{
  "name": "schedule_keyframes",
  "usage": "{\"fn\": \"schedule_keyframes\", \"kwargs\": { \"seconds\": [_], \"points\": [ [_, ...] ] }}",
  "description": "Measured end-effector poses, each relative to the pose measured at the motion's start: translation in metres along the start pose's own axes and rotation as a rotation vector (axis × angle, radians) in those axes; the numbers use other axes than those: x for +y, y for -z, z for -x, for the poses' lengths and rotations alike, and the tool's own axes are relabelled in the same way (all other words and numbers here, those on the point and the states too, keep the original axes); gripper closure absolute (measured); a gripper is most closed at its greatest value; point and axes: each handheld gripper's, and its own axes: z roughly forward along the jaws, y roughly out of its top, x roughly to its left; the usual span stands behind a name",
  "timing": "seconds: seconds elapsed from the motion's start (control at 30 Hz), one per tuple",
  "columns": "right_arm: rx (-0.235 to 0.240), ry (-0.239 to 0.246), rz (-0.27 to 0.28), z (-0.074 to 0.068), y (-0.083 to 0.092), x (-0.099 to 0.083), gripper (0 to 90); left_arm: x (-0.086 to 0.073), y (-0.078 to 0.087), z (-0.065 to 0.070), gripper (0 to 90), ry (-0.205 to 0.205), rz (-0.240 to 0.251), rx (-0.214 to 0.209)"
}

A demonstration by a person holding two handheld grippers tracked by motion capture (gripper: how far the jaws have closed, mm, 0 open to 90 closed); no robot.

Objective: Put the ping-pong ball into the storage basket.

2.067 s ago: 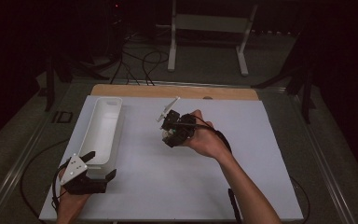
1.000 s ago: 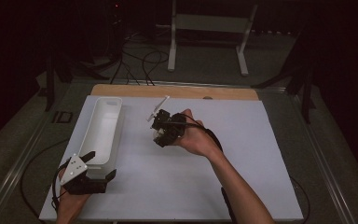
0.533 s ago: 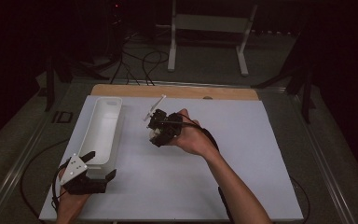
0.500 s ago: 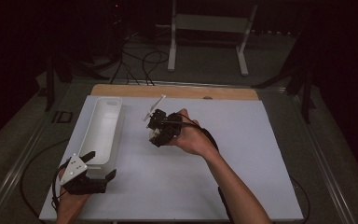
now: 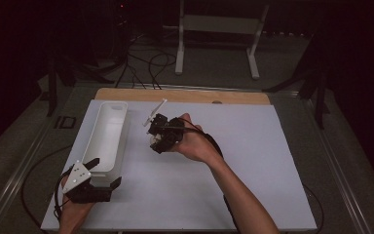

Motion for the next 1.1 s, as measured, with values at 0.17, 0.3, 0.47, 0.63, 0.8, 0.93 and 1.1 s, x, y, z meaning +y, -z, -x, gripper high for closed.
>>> {"fn": "schedule_keyframes", "kwargs": {
  "seconds": [0.17, 0.3, 0.47, 0.63, 0.8, 0.93, 1.1],
  "points": [
    [0.001, 0.002, 0.008, -0.001, -0.002, 0.003, 50.4, 0.0, 0.0, 0.0, 0.1, -0.002, -0.001, 0.0],
    [0.008, 0.0, 0.011, -0.001, -0.004, 0.005, 50.4, 0.0, 0.0, 0.0, 0.1, 0.0, 0.0, 0.001],
    [0.007, 0.002, 0.021, -0.002, -0.006, 0.008, 50.4, 0.0, 0.0, 0.0, 0.1, -0.001, 0.0, 0.003],
    [0.005, -0.006, 0.024, -0.002, -0.008, 0.01, 50.4, 0.0, 0.0, 0.0, 0.1, -0.002, -0.001, 0.002],
    [0.005, -0.012, 0.029, -0.002, -0.011, 0.012, 50.4, 0.0, 0.0, 0.0, 0.1, -0.002, -0.001, 0.002],
    [0.007, -0.012, 0.034, -0.003, -0.013, 0.014, 50.4, 0.0, 0.0, 0.0, 0.1, -0.002, -0.001, 0.002],
    [0.008, -0.011, 0.037, -0.004, -0.016, 0.017, 50.4, 0.0, 0.0, 0.0, 0.1, -0.003, -0.002, 0.001]
  ]
}}
